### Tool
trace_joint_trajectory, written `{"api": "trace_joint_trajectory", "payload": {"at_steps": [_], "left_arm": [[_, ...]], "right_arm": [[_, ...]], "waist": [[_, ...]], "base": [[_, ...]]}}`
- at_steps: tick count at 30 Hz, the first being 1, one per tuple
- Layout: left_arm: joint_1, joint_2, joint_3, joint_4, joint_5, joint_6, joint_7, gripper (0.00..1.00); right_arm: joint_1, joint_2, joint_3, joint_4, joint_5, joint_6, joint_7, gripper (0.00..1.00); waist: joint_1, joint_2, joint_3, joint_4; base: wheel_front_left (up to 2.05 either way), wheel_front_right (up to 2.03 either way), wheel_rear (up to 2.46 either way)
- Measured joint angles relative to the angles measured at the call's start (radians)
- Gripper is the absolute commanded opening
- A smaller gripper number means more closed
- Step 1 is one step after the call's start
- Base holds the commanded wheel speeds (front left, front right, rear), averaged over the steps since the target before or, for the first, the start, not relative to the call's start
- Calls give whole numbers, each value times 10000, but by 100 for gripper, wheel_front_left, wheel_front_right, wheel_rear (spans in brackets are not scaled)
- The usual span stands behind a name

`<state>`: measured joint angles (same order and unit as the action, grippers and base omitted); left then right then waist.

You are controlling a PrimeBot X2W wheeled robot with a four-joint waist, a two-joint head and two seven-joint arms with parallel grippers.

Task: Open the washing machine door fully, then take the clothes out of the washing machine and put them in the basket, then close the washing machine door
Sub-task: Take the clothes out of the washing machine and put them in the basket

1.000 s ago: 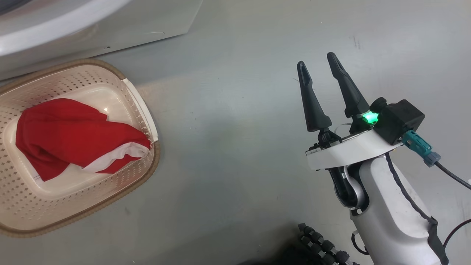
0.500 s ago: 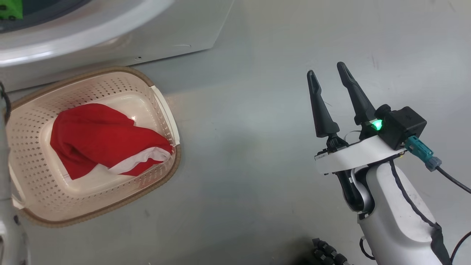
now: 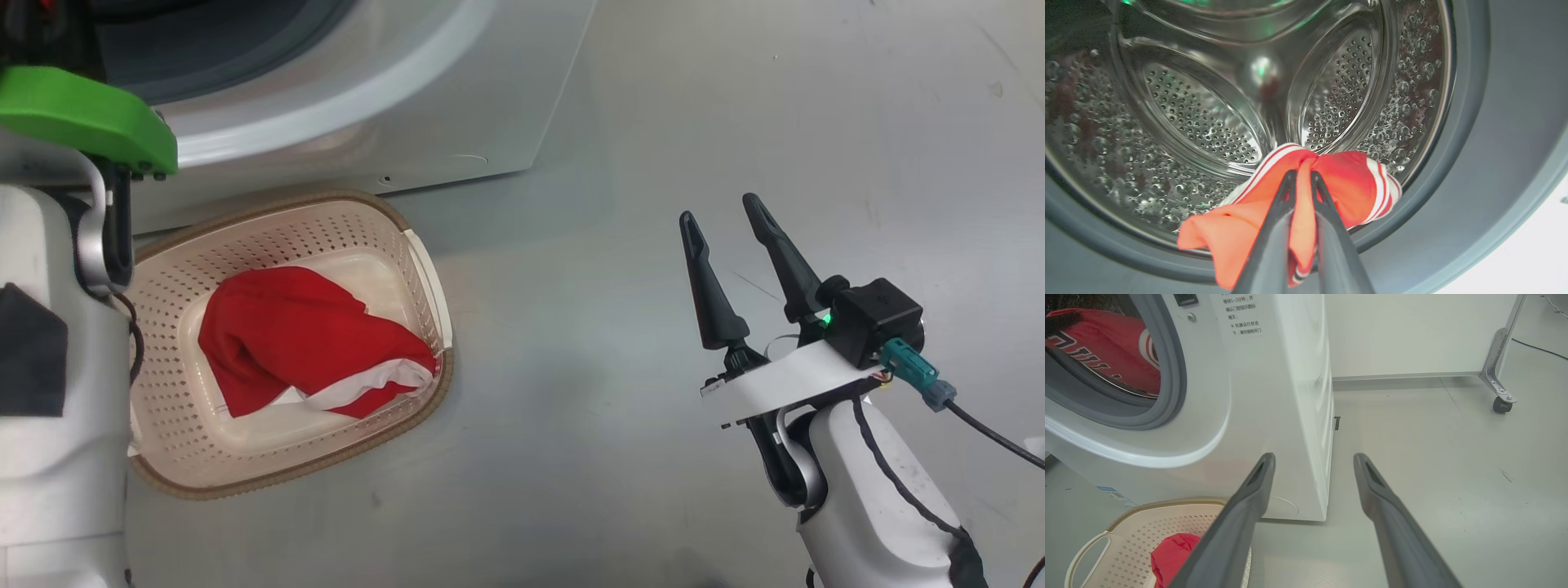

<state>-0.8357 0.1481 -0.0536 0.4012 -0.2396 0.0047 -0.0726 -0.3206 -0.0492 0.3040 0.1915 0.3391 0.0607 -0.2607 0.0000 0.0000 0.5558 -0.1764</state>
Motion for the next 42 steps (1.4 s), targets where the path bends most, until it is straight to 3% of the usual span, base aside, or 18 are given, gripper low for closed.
{"api": "trace_joint_trajectory", "payload": {"at_steps": [14,30,42], "left_arm": [[1676,-412,-176,-1147,6,90,-1361,0],[2471,-491,-336,-3110,198,337,-1593,0],[3641,-625,-589,-4387,380,445,-1572,0]], "right_arm": [[848,-4,-23,389,-251,111,2,100],[1461,-2,13,520,-245,174,2,100],[1665,-4,-98,355,-247,165,2,100]], "waist": [[0,0,-1516,595],[0,0,-2953,910],[-1,0,-3116,1090]], "base": [[0,0,0],[0,0,0],[0,0,0]]}}
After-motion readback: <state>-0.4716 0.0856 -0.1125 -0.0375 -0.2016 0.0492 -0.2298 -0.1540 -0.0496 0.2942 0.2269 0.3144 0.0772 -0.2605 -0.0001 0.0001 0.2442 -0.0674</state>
